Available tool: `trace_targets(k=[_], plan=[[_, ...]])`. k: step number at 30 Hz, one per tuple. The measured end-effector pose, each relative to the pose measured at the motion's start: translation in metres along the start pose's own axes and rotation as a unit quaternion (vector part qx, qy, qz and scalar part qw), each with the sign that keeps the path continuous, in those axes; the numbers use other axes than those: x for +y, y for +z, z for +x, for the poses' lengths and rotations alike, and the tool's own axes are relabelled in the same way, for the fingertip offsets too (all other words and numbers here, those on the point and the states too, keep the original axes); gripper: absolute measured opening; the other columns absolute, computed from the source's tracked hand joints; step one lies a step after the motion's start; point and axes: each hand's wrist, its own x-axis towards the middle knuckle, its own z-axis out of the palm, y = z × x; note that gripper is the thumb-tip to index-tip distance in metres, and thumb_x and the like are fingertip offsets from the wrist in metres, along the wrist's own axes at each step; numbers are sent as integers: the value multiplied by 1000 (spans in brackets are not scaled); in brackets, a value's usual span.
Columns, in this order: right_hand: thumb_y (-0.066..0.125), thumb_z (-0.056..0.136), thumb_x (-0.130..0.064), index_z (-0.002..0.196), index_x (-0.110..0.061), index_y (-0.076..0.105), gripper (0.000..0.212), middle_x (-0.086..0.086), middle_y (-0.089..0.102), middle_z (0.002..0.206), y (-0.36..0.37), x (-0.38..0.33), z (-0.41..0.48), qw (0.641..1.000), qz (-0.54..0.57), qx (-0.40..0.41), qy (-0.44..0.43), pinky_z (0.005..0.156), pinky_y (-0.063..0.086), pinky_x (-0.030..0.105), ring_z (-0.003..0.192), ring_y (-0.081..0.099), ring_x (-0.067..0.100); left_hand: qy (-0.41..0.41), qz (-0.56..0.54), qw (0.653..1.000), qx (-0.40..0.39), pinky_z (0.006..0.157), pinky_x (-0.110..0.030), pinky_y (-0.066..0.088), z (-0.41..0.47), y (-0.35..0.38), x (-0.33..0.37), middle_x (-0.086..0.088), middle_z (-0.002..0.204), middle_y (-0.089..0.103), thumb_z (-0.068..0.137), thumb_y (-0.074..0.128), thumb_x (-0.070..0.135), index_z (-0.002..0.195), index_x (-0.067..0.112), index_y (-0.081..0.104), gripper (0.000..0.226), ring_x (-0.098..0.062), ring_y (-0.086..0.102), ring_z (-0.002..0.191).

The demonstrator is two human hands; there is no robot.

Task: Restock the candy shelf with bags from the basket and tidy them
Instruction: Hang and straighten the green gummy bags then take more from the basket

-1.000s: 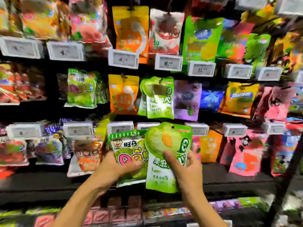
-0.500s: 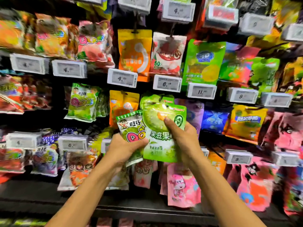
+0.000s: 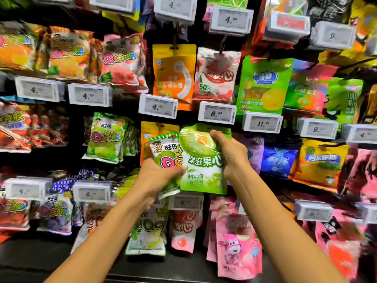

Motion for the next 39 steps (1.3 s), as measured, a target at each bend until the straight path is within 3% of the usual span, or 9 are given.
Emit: trace_targets(k=[4, 8, 12, 16, 21, 28, 32, 35, 39], plan=[[78, 72, -9, 57, -15, 58, 25, 2, 60, 51, -1, 3, 5, 999, -3, 42, -6, 44, 48, 21, 39, 55, 15, -14, 1, 1000, -15, 73, -33, 59, 9, 1, -5, -5, 86, 78, 62, 88, 9, 94, 7, 71, 37, -21, 75, 80], [75, 76, -10, 64, -14, 62, 19, 7, 63, 64, -1, 5, 8, 999, 3, 53, -8, 58, 53, 31, 53, 59, 20, -19, -10, 999, -29, 62, -26, 59, 13, 4, -5, -3, 84, 78, 64, 86, 7, 93, 9, 71, 33, -19, 75, 77], [74, 79, -6, 69, -11, 67, 13, 7, 66, 58, 1, 3, 13, 999, 2, 48, -16, 49, 54, 28, 45, 62, 18, -18, -13, 999, -36, 56, -21, 56, 18, 2, -3, -3, 83, 77, 65, 86, 7, 89, 10, 72, 29, -18, 75, 75], [76, 78, -7, 85, -6, 72, 8, 16, 69, 78, 5, 2, 16, 998, 1, 61, -14, 62, 59, 39, 61, 64, 24, -21, -5, 999, -42, 67, -29, 59, 22, 1, -3, -4, 85, 78, 65, 86, 9, 91, 9, 72, 30, -20, 75, 79], [79, 75, -11, 85, -9, 72, 13, 14, 70, 75, 4, 2, 17, 998, 4, 61, -1, 57, 59, 37, 57, 64, 23, -23, 0, 999, -47, 68, -29, 59, 25, 1, -5, -3, 86, 78, 66, 86, 9, 93, 10, 72, 31, -20, 75, 80], [79, 76, -14, 83, -11, 73, 10, 10, 71, 71, 1, 3, 15, 999, -6, 43, -18, 47, 56, 28, 50, 65, 19, -37, 0, 998, -48, 81, -36, 58, 25, 0, -9, -5, 89, 78, 66, 86, 10, 96, 9, 72, 34, -22, 75, 84], [78, 78, -13, 82, -11, 72, 8, 8, 70, 65, 3, 2, 17, 999, -6, 48, -23, 46, 56, 27, 47, 64, 18, -47, 14, 998, -50, 92, -42, 55, 28, 0, -9, -7, 93, 77, 58, 91, 20, 102, 8, 70, 50, -23, 74, 89], [79, 77, -14, 79, -13, 72, 8, 8, 72, 66, 3, 1, 18, 999, -9, 38, -13, 52, 57, 31, 51, 65, 20, -55, 30, 997, -37, 96, -46, 52, 29, 1, -7, -10, 105, 74, 38, 92, 39, 114, 6, 63, 88, -27, 70, 99], [80, 77, -16, 77, -14, 72, 8, 6, 71, 62, 0, 2, 18, 999, -22, 31, -13, 45, 55, 26, 45, 64, 16, -62, 39, 997, -38, 97, -52, 51, 27, 1, -8, -11, 108, 72, 33, 90, 43, 117, 7, 60, 97, -27, 68, 102]])
